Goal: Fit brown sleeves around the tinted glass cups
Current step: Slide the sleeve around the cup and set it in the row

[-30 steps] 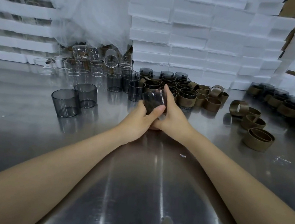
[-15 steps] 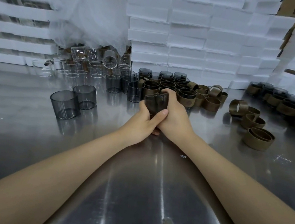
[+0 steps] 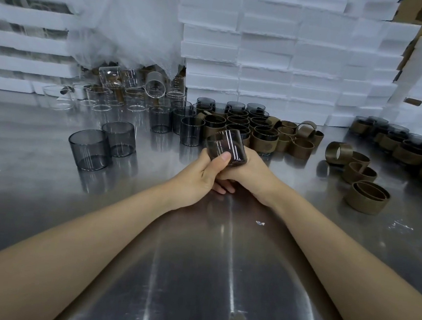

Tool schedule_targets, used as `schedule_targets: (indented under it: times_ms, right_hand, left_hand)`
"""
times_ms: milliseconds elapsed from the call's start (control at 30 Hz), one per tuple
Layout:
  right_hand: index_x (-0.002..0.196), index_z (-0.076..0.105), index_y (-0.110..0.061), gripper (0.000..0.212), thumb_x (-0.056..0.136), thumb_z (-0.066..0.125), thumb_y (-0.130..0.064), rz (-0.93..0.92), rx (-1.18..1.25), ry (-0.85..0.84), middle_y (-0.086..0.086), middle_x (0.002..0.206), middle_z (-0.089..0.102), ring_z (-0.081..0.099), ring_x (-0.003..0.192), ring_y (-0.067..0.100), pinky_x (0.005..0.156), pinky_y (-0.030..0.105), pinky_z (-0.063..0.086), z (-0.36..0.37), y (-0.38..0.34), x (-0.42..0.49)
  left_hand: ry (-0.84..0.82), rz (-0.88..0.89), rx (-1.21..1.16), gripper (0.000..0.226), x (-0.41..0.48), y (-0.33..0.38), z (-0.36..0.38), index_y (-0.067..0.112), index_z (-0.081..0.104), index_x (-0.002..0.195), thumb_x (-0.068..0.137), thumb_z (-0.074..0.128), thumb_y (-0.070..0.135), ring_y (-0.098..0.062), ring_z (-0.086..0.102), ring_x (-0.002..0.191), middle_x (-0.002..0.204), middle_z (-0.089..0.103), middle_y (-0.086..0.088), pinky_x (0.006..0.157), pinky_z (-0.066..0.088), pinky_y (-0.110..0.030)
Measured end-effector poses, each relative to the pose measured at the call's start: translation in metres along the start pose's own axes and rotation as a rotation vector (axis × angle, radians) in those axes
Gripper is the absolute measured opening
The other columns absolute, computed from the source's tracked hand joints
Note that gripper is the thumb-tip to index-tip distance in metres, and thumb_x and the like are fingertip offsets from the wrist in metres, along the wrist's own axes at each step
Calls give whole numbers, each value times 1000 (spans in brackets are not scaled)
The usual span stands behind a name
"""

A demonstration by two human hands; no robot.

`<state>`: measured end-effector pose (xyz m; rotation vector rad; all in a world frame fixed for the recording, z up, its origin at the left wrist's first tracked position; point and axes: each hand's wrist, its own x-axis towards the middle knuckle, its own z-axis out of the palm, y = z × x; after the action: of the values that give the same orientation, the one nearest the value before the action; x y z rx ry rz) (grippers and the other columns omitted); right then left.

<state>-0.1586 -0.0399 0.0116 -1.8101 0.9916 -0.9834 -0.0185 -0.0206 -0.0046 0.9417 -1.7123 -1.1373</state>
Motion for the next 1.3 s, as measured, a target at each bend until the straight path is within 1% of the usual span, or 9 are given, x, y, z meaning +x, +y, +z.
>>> schedule_targets:
  times_ms: [233, 400, 567, 667, 733, 933, 1067, 1167, 1300]
  right_hand:
    - [59, 57, -20, 24, 75, 72, -27, 48, -407, 186, -2, 57, 61, 53, 52, -1, 51, 12, 38, 3, 6, 2]
    - [69, 60, -18, 22, 81, 66, -36, 38, -744, 218, 0, 68, 62, 60, 70, 17, 62, 29, 45, 1, 3, 3]
    - [57, 47, -16, 32, 86, 57, -27, 144, -950, 315, 2, 75, 50, 53, 78, 30, 58, 29, 32, -11, 9, 5]
    - [94, 63, -12, 17, 89, 54, -26, 238, -938, 459, 9, 117, 48, 54, 103, 31, 75, 33, 40, -33, 22, 5]
    - [114, 58, -8, 30, 89, 54, -24, 316, -971, 510, 11, 131, 39, 48, 115, 33, 84, 38, 43, -54, 35, 3]
    - [124, 60, -16, 36, 90, 56, -28, 433, -865, 528, 2, 161, 14, 42, 132, 32, 96, 37, 40, -92, 56, 8]
    - [118, 64, -16, 31, 91, 58, -30, 435, -860, 542, 6, 149, 33, 51, 120, 32, 84, 35, 39, -96, 58, 8]
    - [105, 63, -16, 17, 88, 59, -18, 365, -836, 613, 9, 125, 50, 55, 100, 31, 75, 32, 37, -95, 57, 6]
    - [88, 54, -22, 12, 85, 59, -11, 389, -791, 697, 4, 95, 56, 49, 85, 27, 72, 33, 36, -94, 54, 5]
  left_hand:
    - [38, -42, -47, 50, 3, -4, -4, 6, 35, 128, 96, 41, 44, -13, 71, 81, 115, 58, -13, 73, 59, -26]
    - [119, -38, -114, 53, 4, -5, -5, 12, 46, 116, 87, 48, 57, -23, 64, 113, 126, 60, -11, 95, 54, -41]
    - [328, -41, -227, 50, 9, -4, -7, 18, 45, 109, 80, 73, 47, -3, 66, 100, 111, 60, 2, 98, 53, -39]
    - [383, -41, -178, 55, 9, -4, -10, 23, 44, 106, 70, 82, 34, -15, 65, 105, 106, 60, 1, 97, 53, -38]
    - [345, 2, -208, 49, 8, -4, -9, 25, 44, 110, 78, 81, 24, -11, 64, 104, 109, 61, 4, 94, 56, -40]
    - [348, 37, -308, 39, 10, -5, -10, 34, 45, 123, 92, 67, 24, -6, 65, 104, 114, 62, 11, 85, 59, -39]
    - [320, -21, -162, 63, 10, -6, -10, 30, 30, 146, 94, 63, 32, 3, 62, 97, 125, 53, 16, 84, 56, -30]
    - [385, -42, 16, 54, 9, -7, -9, 33, 43, 128, 84, 73, 40, 16, 57, 88, 108, 56, 26, 74, 44, -4]
    - [412, -22, 117, 43, 9, -6, -9, 32, 55, 107, 74, 83, 33, 8, 58, 90, 104, 62, 11, 72, 41, -6]
